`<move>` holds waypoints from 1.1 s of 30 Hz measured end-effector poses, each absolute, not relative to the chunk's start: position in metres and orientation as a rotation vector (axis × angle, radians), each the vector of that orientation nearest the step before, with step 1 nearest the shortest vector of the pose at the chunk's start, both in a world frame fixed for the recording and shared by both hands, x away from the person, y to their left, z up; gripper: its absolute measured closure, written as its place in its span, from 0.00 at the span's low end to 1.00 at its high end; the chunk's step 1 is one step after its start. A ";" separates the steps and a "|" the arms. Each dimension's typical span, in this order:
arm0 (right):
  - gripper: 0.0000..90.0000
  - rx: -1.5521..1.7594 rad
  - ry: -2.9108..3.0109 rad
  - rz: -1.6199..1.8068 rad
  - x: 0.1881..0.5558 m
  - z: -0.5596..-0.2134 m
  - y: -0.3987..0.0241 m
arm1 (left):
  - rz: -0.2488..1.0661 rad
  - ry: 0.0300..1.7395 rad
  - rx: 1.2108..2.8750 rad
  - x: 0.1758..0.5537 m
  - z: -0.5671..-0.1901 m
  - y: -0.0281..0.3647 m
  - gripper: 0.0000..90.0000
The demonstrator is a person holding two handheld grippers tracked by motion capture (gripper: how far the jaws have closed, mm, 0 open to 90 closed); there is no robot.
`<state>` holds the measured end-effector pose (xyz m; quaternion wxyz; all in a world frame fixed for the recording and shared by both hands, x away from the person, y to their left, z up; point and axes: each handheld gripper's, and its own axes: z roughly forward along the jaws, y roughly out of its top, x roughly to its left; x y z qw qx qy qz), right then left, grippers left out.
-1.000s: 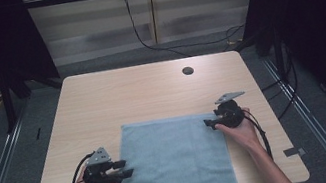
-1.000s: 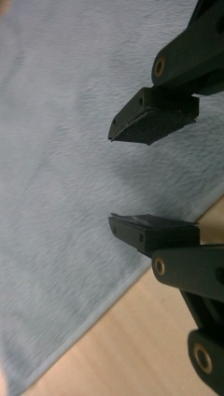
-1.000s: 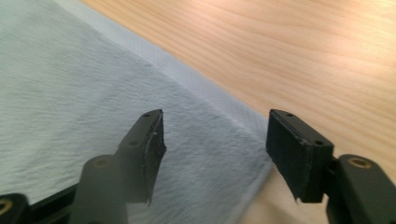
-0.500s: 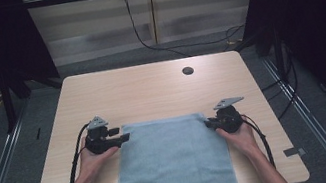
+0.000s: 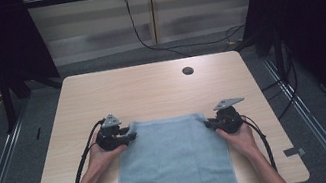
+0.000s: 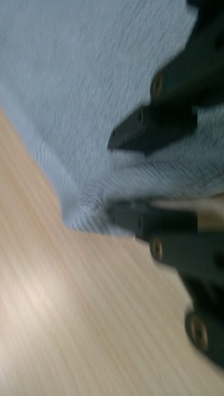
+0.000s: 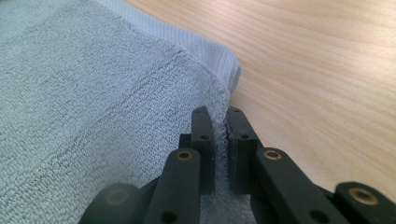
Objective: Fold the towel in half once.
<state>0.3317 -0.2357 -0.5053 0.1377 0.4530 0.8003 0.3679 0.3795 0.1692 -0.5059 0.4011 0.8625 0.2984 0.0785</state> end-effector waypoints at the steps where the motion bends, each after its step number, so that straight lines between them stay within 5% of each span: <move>1: 0.95 1.312 2.321 1.085 0.332 -0.506 -0.236 | 0.195 0.757 2.182 0.378 -0.505 0.169 0.89; 12: 0.96 1.300 2.217 1.378 0.337 -0.466 -0.243 | 0.105 0.780 1.928 0.383 -0.469 0.201 0.94; 33: 0.96 1.174 1.953 1.546 0.395 -0.329 -0.244 | 0.294 0.705 1.723 0.428 -0.327 0.215 0.94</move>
